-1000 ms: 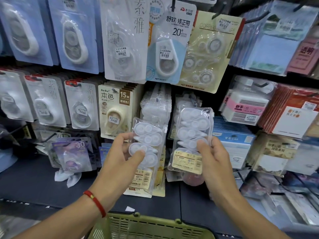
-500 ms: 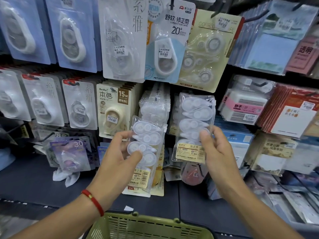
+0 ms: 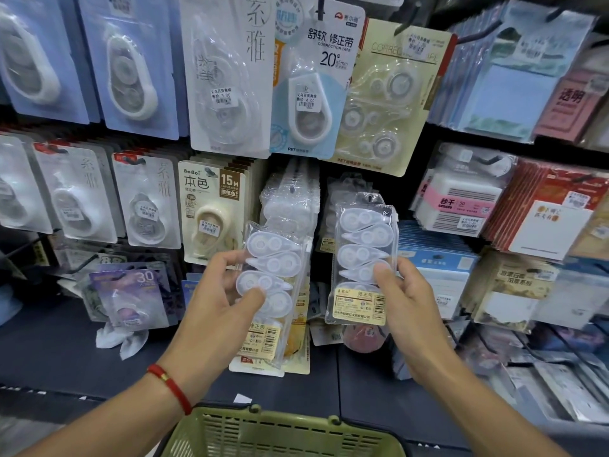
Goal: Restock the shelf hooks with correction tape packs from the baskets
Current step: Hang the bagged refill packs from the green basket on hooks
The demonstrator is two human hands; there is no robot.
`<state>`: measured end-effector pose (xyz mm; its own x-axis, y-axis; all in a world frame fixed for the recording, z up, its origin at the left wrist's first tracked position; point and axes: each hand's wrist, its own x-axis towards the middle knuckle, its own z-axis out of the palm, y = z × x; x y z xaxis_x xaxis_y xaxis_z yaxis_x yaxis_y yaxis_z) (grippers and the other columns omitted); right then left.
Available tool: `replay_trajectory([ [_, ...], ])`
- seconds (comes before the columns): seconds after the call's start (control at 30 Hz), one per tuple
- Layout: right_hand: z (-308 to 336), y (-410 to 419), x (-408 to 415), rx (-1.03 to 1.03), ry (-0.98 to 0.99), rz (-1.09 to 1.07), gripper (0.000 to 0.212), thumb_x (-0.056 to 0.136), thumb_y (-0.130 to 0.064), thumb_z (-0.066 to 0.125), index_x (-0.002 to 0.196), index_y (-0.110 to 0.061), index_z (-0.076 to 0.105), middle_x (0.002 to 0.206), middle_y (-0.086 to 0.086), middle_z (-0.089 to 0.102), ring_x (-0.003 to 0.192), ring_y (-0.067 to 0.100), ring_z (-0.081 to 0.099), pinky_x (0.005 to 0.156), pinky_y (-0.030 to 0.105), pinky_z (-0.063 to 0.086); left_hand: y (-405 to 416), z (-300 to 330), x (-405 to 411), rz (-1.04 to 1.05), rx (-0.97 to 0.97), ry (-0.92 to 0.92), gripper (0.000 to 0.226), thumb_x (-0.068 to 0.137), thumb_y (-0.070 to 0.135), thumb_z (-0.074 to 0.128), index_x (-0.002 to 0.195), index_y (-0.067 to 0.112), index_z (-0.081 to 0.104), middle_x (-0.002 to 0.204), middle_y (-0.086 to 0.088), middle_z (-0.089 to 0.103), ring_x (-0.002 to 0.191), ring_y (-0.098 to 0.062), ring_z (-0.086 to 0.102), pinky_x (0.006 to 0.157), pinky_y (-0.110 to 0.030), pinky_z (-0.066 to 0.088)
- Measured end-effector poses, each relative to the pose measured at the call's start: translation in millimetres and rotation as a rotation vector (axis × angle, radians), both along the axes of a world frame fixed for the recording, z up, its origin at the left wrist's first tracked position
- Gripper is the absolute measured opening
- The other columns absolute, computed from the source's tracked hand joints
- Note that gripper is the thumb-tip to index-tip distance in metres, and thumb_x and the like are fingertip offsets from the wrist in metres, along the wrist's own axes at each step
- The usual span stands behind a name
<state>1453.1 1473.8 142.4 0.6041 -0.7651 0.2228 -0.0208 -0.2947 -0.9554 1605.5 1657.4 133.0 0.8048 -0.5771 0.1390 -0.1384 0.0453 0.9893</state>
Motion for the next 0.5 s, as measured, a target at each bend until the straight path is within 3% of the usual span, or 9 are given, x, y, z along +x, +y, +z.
replay_trajectory([
  [0.2, 0.9, 0.9, -0.1, -0.024, -0.002, -0.015, 0.041, 0.100, -0.059, 0.053, 0.098, -0.018, 0.058, 0.102, 0.039, 0.059, 0.076, 0.042, 0.061, 0.071, 0.053, 0.050, 0.8, 0.4, 0.5, 0.000, -0.018, -0.003, 0.043, 0.098, -0.001, 0.064, 0.120, 0.035, 0.058, 0.101, 0.011, 0.079, 0.088, -0.006, 0.075, 0.080, -0.028, 0.052],
  [0.27, -0.7, -2.6, -0.3, -0.042, 0.024, -0.024, 0.031, 0.105, -0.053, 0.052, 0.101, -0.023, 0.061, 0.105, 0.035, 0.063, 0.086, 0.049, 0.065, 0.076, 0.058, 0.054, 0.7, -0.9, 1.4, -0.009, -0.027, -0.004, 0.043, 0.098, -0.001, 0.064, 0.120, 0.035, 0.058, 0.102, 0.012, 0.079, 0.088, -0.006, 0.075, 0.080, -0.028, 0.052],
  [0.33, 0.1, -4.6, -0.6, -0.151, 0.117, -0.085, 0.019, 0.106, -0.046, 0.052, 0.114, -0.031, 0.060, 0.110, 0.015, 0.071, 0.098, 0.027, 0.069, 0.083, 0.050, 0.058, 0.2, -3.1, 2.2, -0.020, -0.034, -0.006, 0.044, 0.098, -0.002, 0.063, 0.120, 0.036, 0.058, 0.102, 0.013, 0.079, 0.089, -0.005, 0.075, 0.079, -0.027, 0.052],
  [0.4, 4.6, -2.2, -2.0, -0.396, 0.206, -0.208, 0.035, 0.105, -0.039, 0.055, 0.138, -0.030, 0.050, 0.127, -0.009, 0.059, 0.112, 0.003, 0.057, 0.094, 0.029, 0.049, -0.6, -5.1, 2.1, -0.046, -0.038, -0.012, 0.047, 0.098, -0.005, 0.061, 0.119, 0.038, 0.058, 0.104, 0.014, 0.079, 0.092, -0.002, 0.075, 0.075, -0.020, 0.056],
  [0.5, 6.5, 8.5, -1.6, -0.484, 0.181, -0.114, 0.030, 0.101, -0.036, 0.061, 0.131, -0.030, 0.059, 0.119, -0.018, 0.059, 0.105, -0.003, 0.057, 0.086, 0.017, 0.045, -2.2, -5.8, -1.3, -0.129, -0.067, -0.006, 0.055, 0.099, -0.007, 0.061, 0.116, 0.045, 0.063, 0.109, 0.011, 0.078, 0.100, -0.002, 0.074, 0.078, -0.013, 0.056],
])
